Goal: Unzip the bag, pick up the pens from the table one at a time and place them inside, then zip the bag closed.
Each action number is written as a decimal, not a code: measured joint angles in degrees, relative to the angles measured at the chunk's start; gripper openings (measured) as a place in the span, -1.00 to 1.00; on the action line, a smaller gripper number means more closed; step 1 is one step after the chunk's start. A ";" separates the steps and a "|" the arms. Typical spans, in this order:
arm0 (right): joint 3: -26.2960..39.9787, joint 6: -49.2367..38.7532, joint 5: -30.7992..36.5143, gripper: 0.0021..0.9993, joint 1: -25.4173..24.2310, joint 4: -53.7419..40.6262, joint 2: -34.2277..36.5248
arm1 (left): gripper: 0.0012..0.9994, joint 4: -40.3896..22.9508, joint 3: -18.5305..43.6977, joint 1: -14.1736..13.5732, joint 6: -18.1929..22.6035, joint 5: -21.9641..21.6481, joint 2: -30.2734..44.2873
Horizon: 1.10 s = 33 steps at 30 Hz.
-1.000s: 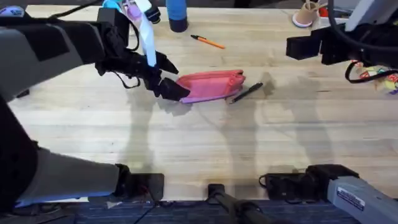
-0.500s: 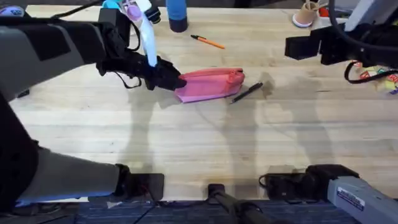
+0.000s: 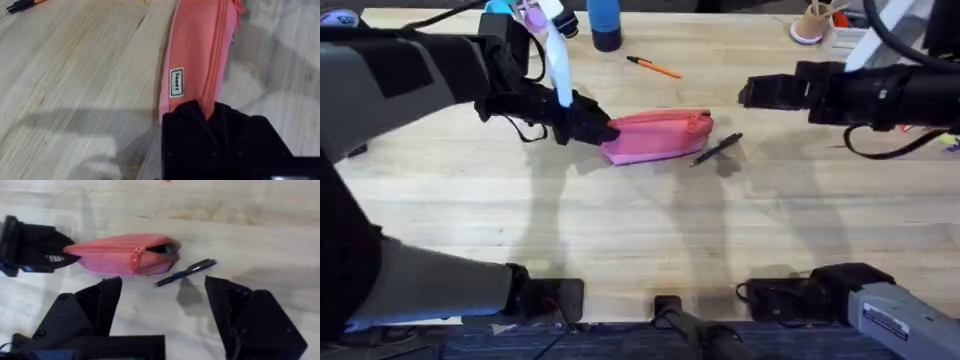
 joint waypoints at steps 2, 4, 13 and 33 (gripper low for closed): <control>0.00 2.59 -0.29 1.00 1.52 -1.13 0.01 | -0.92 0.00 0.00 0.00 -0.02 0.00 0.00; 0.00 4.95 -0.50 1.00 3.19 -1.93 -0.01 | -0.92 0.00 0.00 0.00 -0.02 -0.01 0.00; 0.00 9.47 -1.10 1.00 11.73 -2.54 -0.01 | -0.92 -0.15 0.00 0.00 -0.02 0.00 -0.01; 0.00 14.43 -1.28 1.00 15.42 -2.47 0.02 | -0.92 -0.15 0.00 0.00 -0.02 0.00 0.00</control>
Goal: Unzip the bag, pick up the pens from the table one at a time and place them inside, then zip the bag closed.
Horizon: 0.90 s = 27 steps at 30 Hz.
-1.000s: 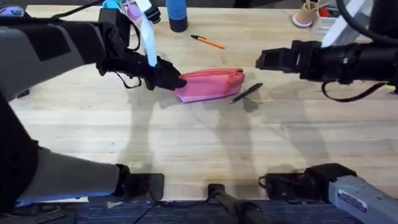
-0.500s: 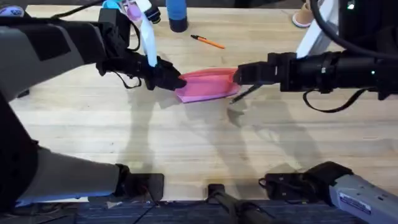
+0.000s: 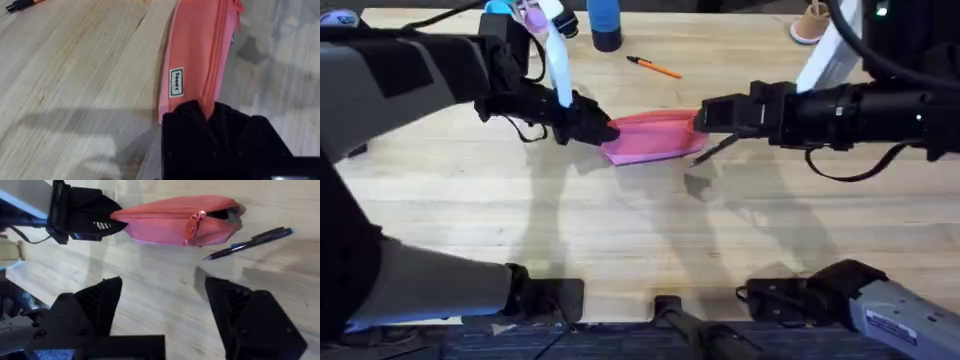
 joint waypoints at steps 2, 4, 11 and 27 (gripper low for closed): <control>0.00 0.26 0.00 1.00 0.00 -0.02 0.11 | -0.92 0.00 0.00 0.00 0.00 0.00 0.00; 0.20 0.88 -0.01 1.00 0.04 -0.07 1.80 | -0.92 -0.01 0.00 0.00 0.00 0.00 0.00; 0.20 3.18 -0.01 1.00 0.04 -0.04 4.79 | -0.92 -0.02 0.00 0.00 -0.01 0.00 -0.01; 0.22 4.59 0.00 0.99 0.04 4.63 10.14 | -0.92 -0.01 0.00 0.00 0.00 0.00 0.00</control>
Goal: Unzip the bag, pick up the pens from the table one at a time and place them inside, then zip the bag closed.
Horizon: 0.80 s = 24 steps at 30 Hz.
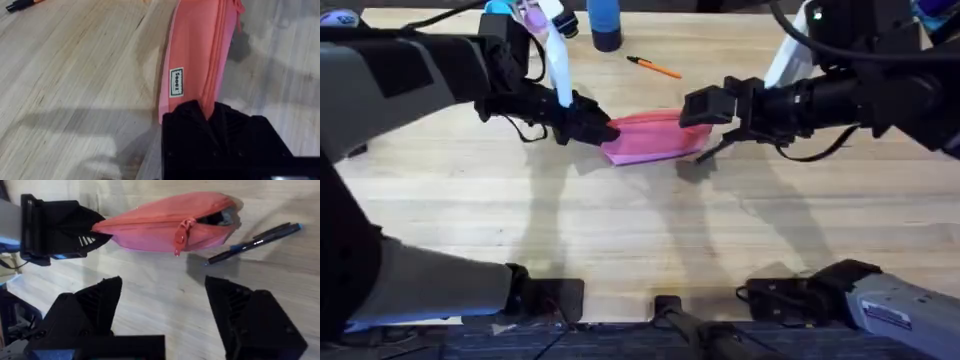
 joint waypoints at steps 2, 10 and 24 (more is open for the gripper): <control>0.00 0.17 0.00 0.99 0.00 1.14 0.95 | -0.92 -0.01 0.00 0.00 0.00 0.00 0.00; 0.00 0.37 0.00 0.99 0.00 4.69 5.62 | -0.92 -0.01 0.00 0.00 0.00 0.00 0.00; 0.00 0.39 0.00 0.99 0.00 10.33 11.73 | -0.92 -0.01 0.00 0.00 -0.02 0.00 0.00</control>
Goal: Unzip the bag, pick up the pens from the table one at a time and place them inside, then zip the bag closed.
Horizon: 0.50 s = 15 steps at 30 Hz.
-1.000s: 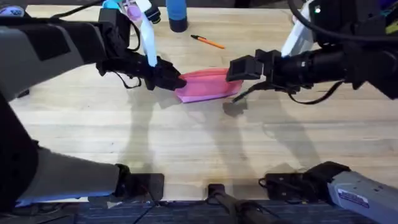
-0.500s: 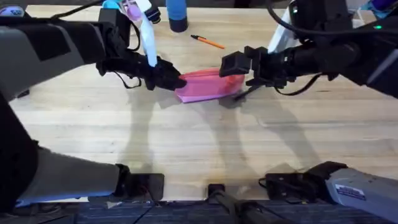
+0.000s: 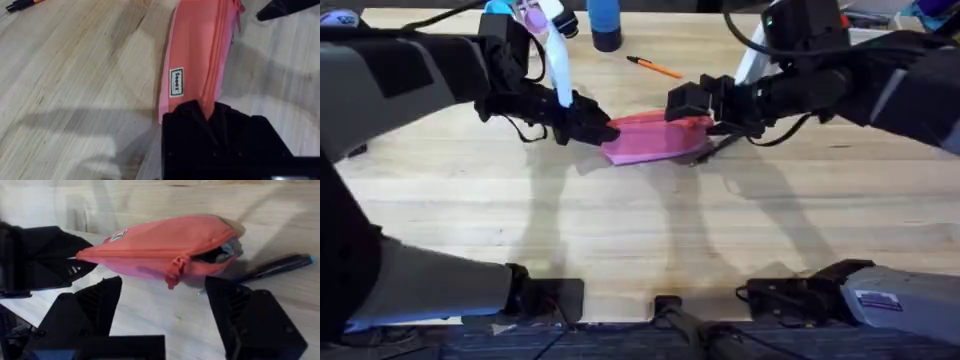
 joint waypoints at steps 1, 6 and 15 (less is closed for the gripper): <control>0.00 0.00 0.00 0.99 0.00 0.39 0.49 | -0.92 0.00 0.00 0.00 0.02 0.00 0.00; 0.00 0.00 0.02 0.97 0.00 2.08 1.91 | -0.92 0.00 0.00 0.00 0.02 0.00 0.00; 0.00 0.39 1.95 0.27 0.00 3.53 4.16 | -0.92 0.02 0.00 0.00 0.00 -0.02 0.00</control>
